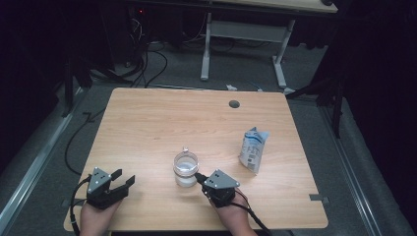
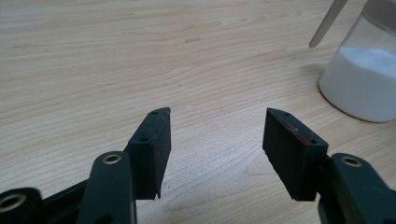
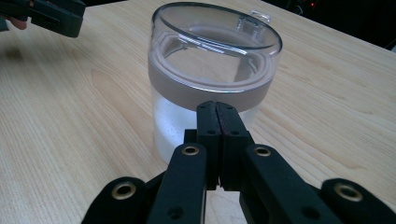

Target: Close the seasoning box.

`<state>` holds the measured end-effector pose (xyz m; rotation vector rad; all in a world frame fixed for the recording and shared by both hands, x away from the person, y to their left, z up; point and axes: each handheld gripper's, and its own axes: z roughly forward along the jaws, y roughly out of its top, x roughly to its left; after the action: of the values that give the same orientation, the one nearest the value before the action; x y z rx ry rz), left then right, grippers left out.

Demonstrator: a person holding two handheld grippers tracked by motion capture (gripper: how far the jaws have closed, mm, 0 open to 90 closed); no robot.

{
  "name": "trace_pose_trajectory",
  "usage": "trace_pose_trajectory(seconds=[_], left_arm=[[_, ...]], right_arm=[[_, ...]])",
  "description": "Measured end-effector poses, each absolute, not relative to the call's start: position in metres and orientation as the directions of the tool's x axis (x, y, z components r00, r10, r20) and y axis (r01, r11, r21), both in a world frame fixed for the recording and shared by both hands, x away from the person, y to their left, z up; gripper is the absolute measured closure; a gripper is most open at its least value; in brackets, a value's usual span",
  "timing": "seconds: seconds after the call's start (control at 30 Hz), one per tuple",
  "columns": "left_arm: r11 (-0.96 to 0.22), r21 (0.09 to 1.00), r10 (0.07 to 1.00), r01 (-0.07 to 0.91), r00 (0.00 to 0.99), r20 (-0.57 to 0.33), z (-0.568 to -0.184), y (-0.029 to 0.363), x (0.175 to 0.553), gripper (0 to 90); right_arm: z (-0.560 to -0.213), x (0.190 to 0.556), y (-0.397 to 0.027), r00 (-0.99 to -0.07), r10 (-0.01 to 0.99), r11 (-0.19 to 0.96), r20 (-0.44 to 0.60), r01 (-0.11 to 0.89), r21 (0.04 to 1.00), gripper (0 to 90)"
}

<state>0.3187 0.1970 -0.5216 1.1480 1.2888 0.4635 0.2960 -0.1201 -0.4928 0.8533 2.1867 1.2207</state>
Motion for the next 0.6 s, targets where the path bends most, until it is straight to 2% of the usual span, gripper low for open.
trace_pose_trajectory(seconds=[0.37,0.6], left_arm=[[0.410,0.857,0.818,0.313,0.290,-0.497,-0.523,0.196,0.319,42.3],[0.406,0.857,0.819,0.316,0.291,-0.495,-0.523,0.196,0.319,42.3]], right_arm=[[-0.493,0.295,-0.113,-0.700,0.705,0.409,-0.114,0.271,0.871,89.1],[-0.491,0.289,-0.108,-0.713,0.690,0.419,-0.123,0.255,0.871,85.9]])
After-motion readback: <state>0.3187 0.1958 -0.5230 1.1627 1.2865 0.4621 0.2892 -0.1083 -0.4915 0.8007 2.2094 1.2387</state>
